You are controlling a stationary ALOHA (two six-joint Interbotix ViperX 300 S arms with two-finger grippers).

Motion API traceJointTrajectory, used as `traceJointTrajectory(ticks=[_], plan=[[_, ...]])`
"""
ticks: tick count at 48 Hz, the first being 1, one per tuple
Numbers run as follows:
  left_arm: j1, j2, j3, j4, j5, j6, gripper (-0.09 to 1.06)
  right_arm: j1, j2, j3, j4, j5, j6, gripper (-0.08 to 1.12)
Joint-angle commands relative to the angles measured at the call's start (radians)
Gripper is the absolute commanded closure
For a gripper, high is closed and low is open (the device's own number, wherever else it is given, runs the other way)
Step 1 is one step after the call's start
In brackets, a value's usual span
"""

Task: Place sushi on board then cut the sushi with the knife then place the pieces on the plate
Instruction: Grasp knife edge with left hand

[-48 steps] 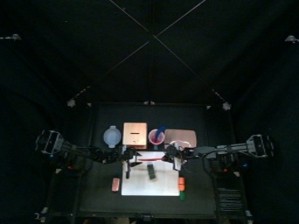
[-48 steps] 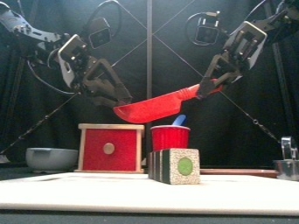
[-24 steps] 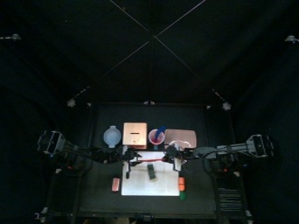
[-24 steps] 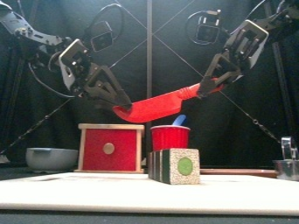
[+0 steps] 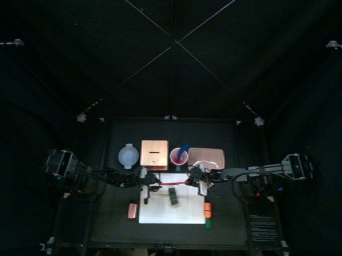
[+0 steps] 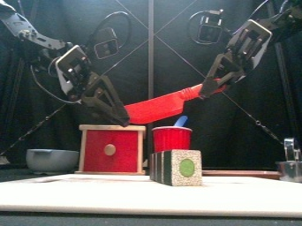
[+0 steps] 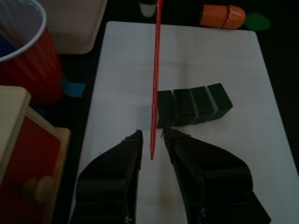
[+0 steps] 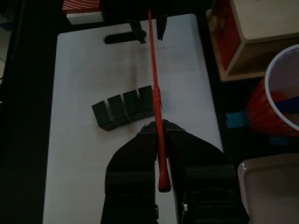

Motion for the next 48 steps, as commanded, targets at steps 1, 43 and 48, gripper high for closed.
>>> traceJointTrajectory(ticks=[1,43,48], plan=[[0.002,-0.009,-0.031,0.0,-0.008,0.003,0.29,0.002,-0.014,-0.02,-0.002,-0.008,0.0,0.72],[0.003,-0.023,-0.025,0.029,-0.041,0.005,0.47,0.003,-0.014,-0.012,0.002,-0.008,0.0,0.72],[0.003,-0.021,-0.025,0.029,-0.04,0.003,0.53,0.003,-0.014,-0.011,0.002,-0.008,0.0,0.72]])
